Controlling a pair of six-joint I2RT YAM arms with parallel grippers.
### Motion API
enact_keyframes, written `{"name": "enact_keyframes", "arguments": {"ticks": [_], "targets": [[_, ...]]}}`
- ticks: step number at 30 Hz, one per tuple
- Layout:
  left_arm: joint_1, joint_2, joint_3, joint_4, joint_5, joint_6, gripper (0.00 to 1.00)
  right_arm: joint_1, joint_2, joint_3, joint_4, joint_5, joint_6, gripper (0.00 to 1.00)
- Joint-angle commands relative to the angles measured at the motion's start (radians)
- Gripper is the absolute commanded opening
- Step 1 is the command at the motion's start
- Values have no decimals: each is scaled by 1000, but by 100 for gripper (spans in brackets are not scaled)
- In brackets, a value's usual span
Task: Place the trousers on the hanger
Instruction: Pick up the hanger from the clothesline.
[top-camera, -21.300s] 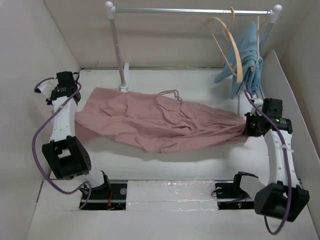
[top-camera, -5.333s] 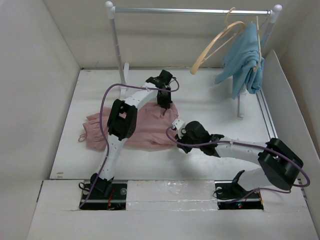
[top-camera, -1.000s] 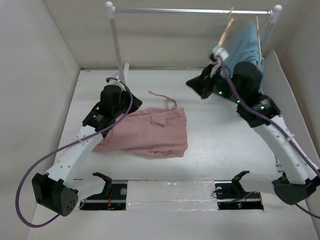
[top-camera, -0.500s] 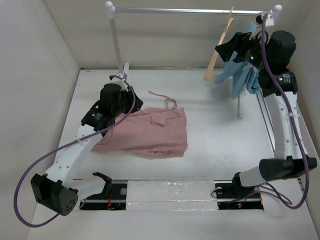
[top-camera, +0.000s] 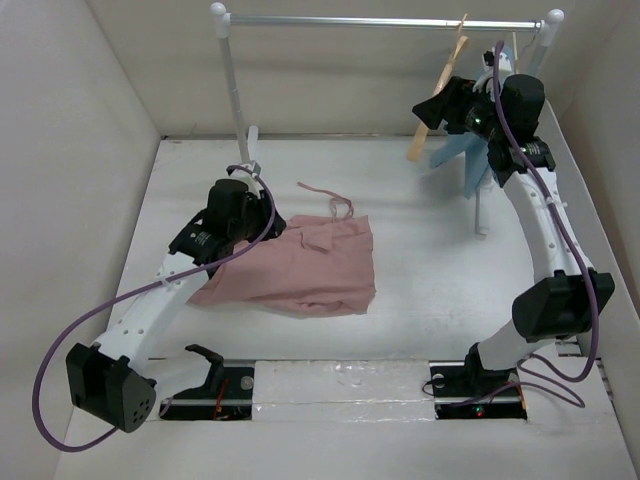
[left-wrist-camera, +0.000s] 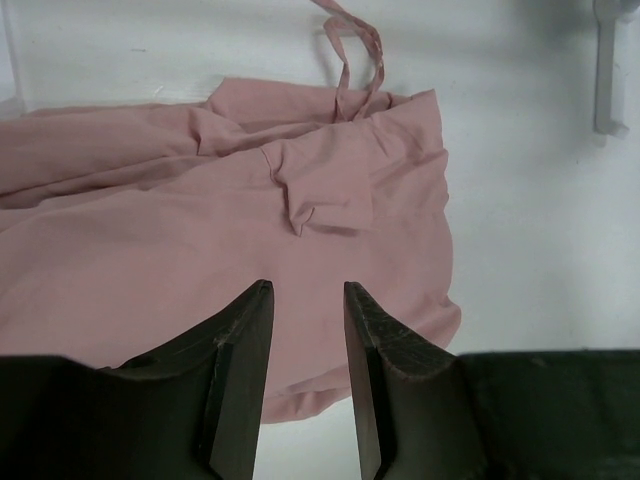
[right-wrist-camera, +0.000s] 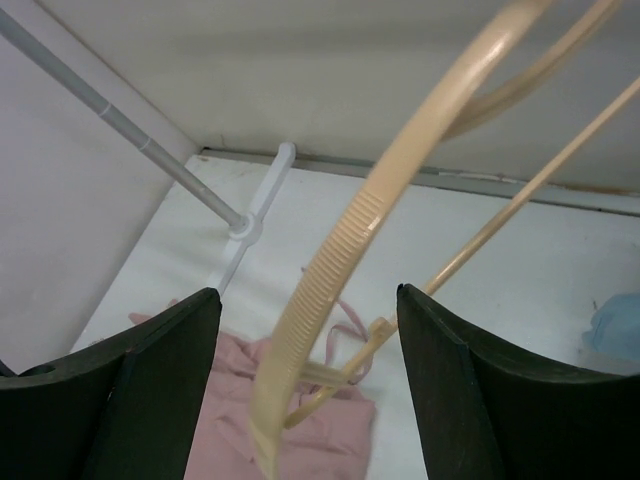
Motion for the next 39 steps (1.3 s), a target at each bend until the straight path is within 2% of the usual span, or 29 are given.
{"name": "enact_keyframes", "arguments": {"ticks": [1, 2, 3, 4, 6, 7, 10, 14, 19, 21, 22, 26, 29, 33, 35, 39], "targets": [[-6, -31, -11, 18, 21, 14, 30, 2, -28, -57, 135, 4, 44, 76], [-6, -30, -14, 19, 21, 12, 30, 12, -25, -65, 140, 1, 50, 75], [-6, -28, -11, 22, 23, 12, 30, 12, -19, -69, 162, -4, 52, 70], [-6, -23, -10, 22, 26, 12, 30, 12, -13, -81, 182, -19, 56, 56], [-6, -17, -5, 19, 31, 9, 30, 12, -11, -92, 225, -24, 70, 49], [-6, -13, -2, 22, 32, 7, 30, 21, -11, -94, 241, -30, 73, 36], [-6, -8, -4, 25, 40, 6, 30, 21, -8, -97, 284, -53, 73, 16], [-6, 0, -4, 30, 47, 7, 30, 21, -28, -74, 291, -67, 57, 6], [-6, 21, 62, 11, 55, 27, 31, 30, -62, -52, 256, -81, 23, 0], [-6, 41, 164, -10, 95, 35, 42, 30, -106, -92, 258, -103, 24, 0], [-6, 41, 165, -10, 95, 35, 42, 30, -107, -92, 258, -104, 23, 0], [-6, 84, 352, -30, 188, 26, 59, 50, -156, -175, 268, -145, 15, 0], [-6, 134, 498, -27, 254, 4, 64, 61, -185, -221, 226, -150, -14, 0], [-6, 219, 654, -10, 331, -37, 67, 70, -226, -301, 195, -150, -34, 0], [-6, 236, 673, 7, 353, -55, 68, 79, -260, -350, 178, -144, -60, 0], [-104, 300, 743, 24, 304, -59, 69, 101, -323, -429, 115, -128, -108, 0]]}}
